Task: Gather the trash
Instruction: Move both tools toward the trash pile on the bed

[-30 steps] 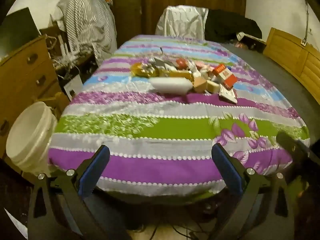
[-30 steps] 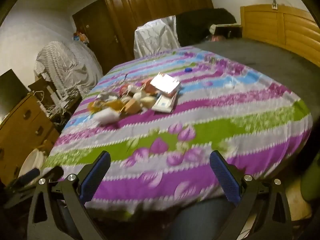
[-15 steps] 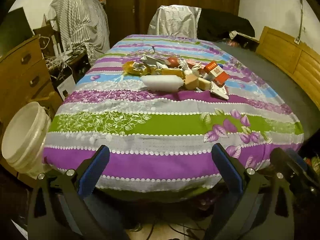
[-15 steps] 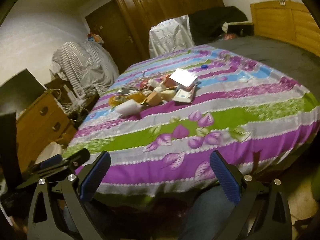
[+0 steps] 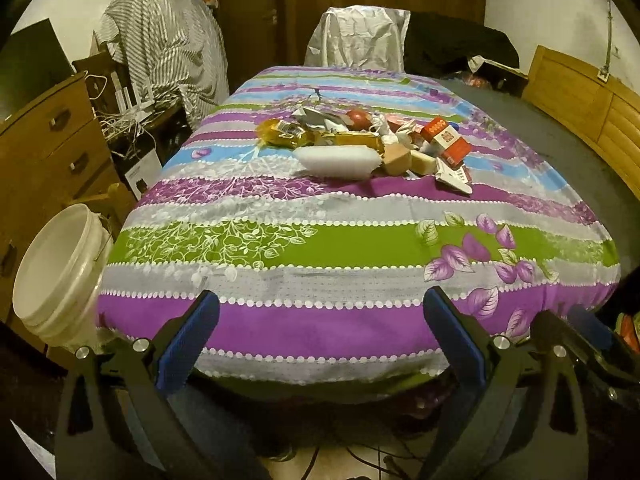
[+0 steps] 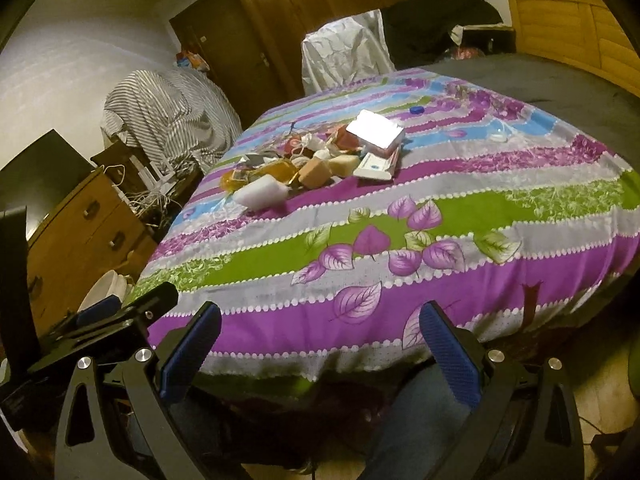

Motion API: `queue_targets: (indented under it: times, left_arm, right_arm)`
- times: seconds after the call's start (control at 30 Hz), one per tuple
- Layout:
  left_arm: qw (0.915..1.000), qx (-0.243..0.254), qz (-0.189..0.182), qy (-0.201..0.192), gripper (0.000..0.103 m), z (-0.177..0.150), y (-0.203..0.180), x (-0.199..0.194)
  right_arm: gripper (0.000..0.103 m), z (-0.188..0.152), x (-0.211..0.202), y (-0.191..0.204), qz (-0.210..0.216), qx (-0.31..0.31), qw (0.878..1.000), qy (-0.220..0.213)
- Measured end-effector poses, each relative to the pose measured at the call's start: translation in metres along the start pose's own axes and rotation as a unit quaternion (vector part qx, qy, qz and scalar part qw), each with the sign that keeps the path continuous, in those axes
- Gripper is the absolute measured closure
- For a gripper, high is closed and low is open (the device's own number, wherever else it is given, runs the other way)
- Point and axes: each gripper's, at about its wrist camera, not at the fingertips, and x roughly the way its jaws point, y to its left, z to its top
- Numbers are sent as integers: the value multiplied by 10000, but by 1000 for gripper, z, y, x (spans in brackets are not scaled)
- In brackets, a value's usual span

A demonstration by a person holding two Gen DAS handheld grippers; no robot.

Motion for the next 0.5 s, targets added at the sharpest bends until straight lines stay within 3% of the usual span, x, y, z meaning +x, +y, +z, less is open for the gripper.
queue_targets:
  times: [0.3,0.5]
  left_arm:
    - [9997,-5,215,-109,5,2,3,-1]
    - [9980,-23,578,-243,5,12,15,8]
  right_arm:
    - [4,4,7,1,-331,-177,9993,71]
    - [4,25,5,-7,-709,-419,9960,-353]
